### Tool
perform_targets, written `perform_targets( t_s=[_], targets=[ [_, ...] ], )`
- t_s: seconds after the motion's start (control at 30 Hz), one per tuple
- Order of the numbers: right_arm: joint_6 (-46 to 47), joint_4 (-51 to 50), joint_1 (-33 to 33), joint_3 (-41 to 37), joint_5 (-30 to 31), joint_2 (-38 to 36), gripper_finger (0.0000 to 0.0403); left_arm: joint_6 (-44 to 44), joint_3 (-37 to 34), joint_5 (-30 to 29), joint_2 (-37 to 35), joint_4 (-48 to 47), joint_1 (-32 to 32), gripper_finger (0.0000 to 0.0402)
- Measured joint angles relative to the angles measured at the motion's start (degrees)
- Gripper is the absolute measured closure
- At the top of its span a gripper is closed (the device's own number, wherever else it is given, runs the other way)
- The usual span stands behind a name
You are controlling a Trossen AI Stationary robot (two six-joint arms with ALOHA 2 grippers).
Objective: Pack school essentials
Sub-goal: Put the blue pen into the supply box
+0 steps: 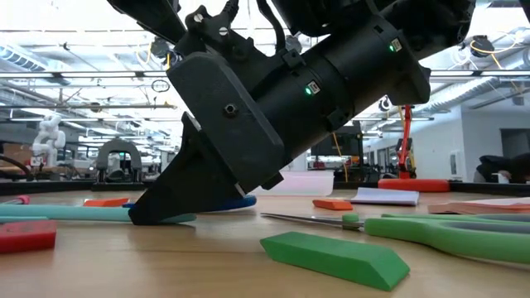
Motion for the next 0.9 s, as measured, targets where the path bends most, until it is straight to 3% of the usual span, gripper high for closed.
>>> perform_targets(
  t_s=[0.23, 0.53, 0.73, 0.9],
  targets=[
    [-2.63, -3.59, -0.07, -0.22, -1.56, -3.25, 0.0369, -1.60, 0.00, -0.02, 0.00, 0.96, 0.00, 0.0305],
    [-7.51, -16.33, -0.33, -0.22, -3.16, -11.84, 0.0375, -3.55, 0.02, -0.04, 0.00, 1.33, -0.13, 0.0305],
    [-10.01, -28.93, -0.31, -0.61, -3.16, -19.60, 0.0375, -4.54, 0.02, -0.04, 0.00, 1.31, -0.13, 0.0305],
    [-10.03, -33.00, -0.31, -4.74, -2.92, -27.42, 0.0374, -5.67, 0.02, -0.04, 0.00, 1.31, -0.13, 0.0305]
  ],
)
